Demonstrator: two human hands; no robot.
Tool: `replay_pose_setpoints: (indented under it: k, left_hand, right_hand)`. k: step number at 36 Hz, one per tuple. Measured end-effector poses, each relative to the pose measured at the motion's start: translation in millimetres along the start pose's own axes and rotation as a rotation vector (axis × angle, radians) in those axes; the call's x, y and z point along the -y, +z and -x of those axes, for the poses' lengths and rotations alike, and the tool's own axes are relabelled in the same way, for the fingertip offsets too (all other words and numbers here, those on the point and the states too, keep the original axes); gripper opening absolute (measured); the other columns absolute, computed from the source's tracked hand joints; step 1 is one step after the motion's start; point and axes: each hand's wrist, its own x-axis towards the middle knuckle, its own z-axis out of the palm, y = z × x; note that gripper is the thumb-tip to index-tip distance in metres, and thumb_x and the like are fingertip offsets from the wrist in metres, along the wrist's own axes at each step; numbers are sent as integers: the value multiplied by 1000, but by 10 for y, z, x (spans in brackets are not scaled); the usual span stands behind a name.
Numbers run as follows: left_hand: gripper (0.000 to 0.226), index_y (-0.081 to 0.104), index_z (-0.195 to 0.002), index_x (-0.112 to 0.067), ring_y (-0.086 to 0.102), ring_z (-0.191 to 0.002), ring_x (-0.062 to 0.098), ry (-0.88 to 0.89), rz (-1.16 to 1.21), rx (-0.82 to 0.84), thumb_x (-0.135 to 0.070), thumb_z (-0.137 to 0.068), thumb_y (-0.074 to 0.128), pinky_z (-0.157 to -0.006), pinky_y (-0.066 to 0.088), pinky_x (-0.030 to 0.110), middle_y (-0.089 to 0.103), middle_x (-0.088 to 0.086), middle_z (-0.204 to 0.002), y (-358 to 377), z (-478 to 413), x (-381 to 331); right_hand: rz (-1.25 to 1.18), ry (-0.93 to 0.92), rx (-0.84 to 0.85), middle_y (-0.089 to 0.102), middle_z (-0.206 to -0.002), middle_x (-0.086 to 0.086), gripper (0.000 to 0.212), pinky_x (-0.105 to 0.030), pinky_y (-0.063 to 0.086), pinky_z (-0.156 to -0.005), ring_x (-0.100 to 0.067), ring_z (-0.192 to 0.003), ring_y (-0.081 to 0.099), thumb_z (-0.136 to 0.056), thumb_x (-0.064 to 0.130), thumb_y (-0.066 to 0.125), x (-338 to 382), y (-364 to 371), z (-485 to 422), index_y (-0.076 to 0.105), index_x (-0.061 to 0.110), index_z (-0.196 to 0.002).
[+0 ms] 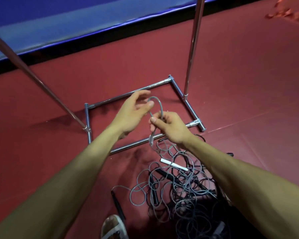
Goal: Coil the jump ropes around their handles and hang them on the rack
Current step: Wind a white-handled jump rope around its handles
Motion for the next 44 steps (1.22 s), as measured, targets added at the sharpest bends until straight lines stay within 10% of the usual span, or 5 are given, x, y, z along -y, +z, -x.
replay_pose_setpoints:
  k: [16,22,28,33,44]
  left_hand:
    - [30,68,-73,-20,59,-60,6,93,-264,-105,-11,-98,54,-65,50,27,69,-8,-64,-295,593,-586]
    - [28,59,-75,-12,33,-36,3,49,140,-500,-10,-101,48,-45,43,23,35,-13,-41,-428,583,-940]
    - [28,53,-78,-7,20,-40,5,48,539,-273,-14,-103,44,-41,27,17,23,-7,-46,-270,656,-1393]
    - [28,51,-77,-5,20,-37,4,60,693,-276,-14,-103,44,-41,26,16,22,-6,-45,-206,560,-1670]
    - [21,64,-73,-18,47,-38,2,75,-408,-376,-22,-94,62,-57,44,27,53,-9,-42,-820,134,-768]
  right_hand:
    - [93,-69,-295,71,-66,5,29,-42,54,-80,-18,-74,60,-102,13,49,1212,-335,230,67,17,-79]
    - [201,-138,-294,47,-49,12,27,-29,40,-60,-9,-50,46,-101,11,49,1106,-318,381,66,20,-82]
    - [8,-114,-132,25,-60,8,32,-30,25,-60,-14,-61,25,-84,16,74,875,54,404,67,22,-115]
    - [156,-115,12,43,-62,12,16,-15,33,-60,1,-54,41,-95,15,62,750,303,453,71,10,-82]
    - [21,114,5,35,-53,2,34,-20,21,-47,-7,-49,27,-102,17,48,105,-125,532,56,15,-69]
